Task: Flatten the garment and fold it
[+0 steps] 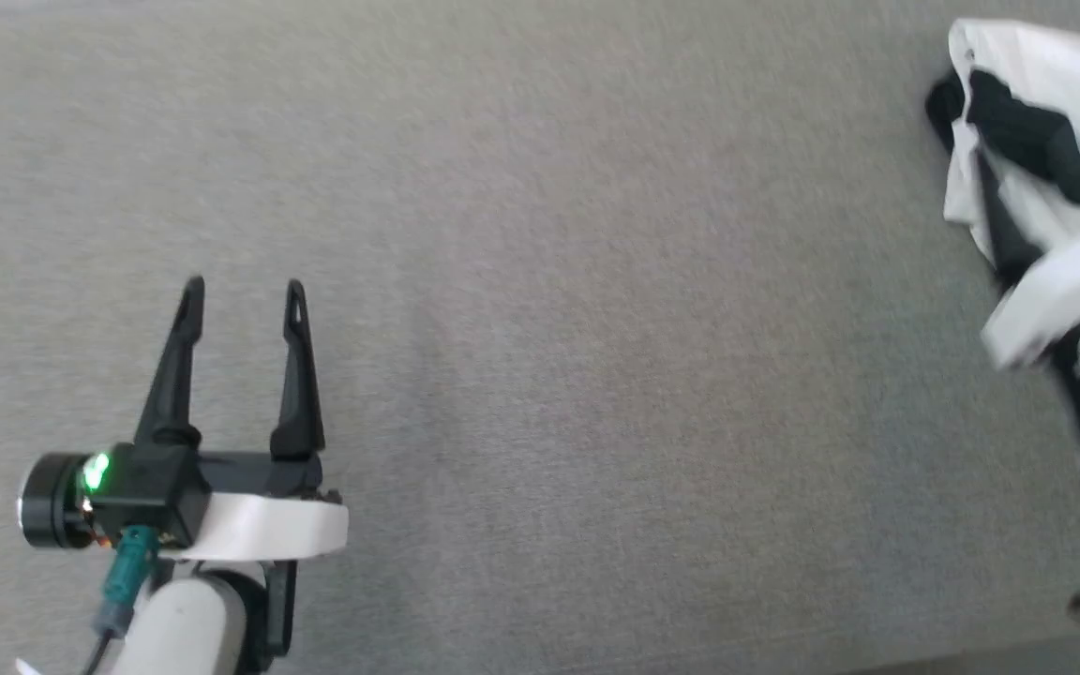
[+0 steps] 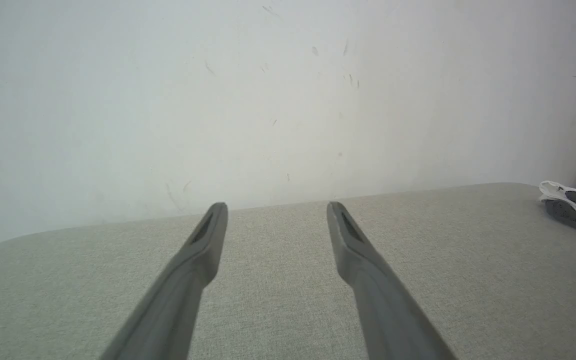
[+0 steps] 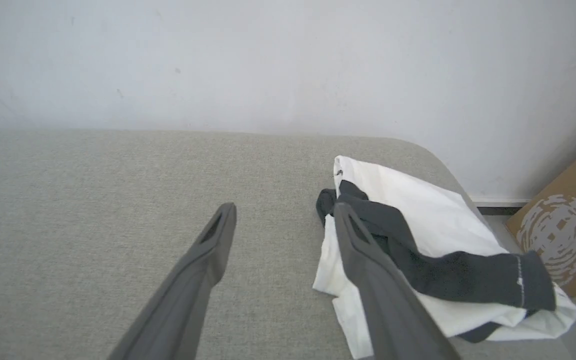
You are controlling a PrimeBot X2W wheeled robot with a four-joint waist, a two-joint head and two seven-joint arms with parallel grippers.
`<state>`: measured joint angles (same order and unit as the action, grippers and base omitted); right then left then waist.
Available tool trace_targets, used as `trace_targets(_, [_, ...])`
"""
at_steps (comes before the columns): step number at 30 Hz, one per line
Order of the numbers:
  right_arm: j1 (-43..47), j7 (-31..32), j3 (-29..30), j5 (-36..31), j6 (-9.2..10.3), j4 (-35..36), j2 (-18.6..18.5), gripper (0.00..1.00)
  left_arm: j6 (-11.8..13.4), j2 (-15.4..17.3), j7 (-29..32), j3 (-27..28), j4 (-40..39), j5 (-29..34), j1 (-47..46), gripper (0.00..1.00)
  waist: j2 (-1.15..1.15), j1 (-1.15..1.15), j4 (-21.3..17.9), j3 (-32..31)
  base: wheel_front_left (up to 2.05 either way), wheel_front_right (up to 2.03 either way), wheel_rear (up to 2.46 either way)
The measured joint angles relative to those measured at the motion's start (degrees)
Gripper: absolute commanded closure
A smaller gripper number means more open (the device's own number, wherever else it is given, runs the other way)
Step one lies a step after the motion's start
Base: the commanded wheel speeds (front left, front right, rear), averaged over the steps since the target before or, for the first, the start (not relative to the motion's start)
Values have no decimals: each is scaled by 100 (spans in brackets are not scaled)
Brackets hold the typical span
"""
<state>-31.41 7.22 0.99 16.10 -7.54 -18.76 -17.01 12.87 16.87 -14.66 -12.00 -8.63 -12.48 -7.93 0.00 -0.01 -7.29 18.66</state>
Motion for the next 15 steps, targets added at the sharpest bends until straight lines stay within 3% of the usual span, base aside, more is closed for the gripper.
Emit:
trace_targets(9, [1610,-419,80,-93,1,981,682,0,53,-227,-7,62,145,223,419,0,0,0,403,-734,0,0,0])
trace_targets(15, [2358,-1039,364,-590,1,1220,1154,0,-11,-426,-7,225,149,216,860,0,0,0,609,-1209,0,0,0])
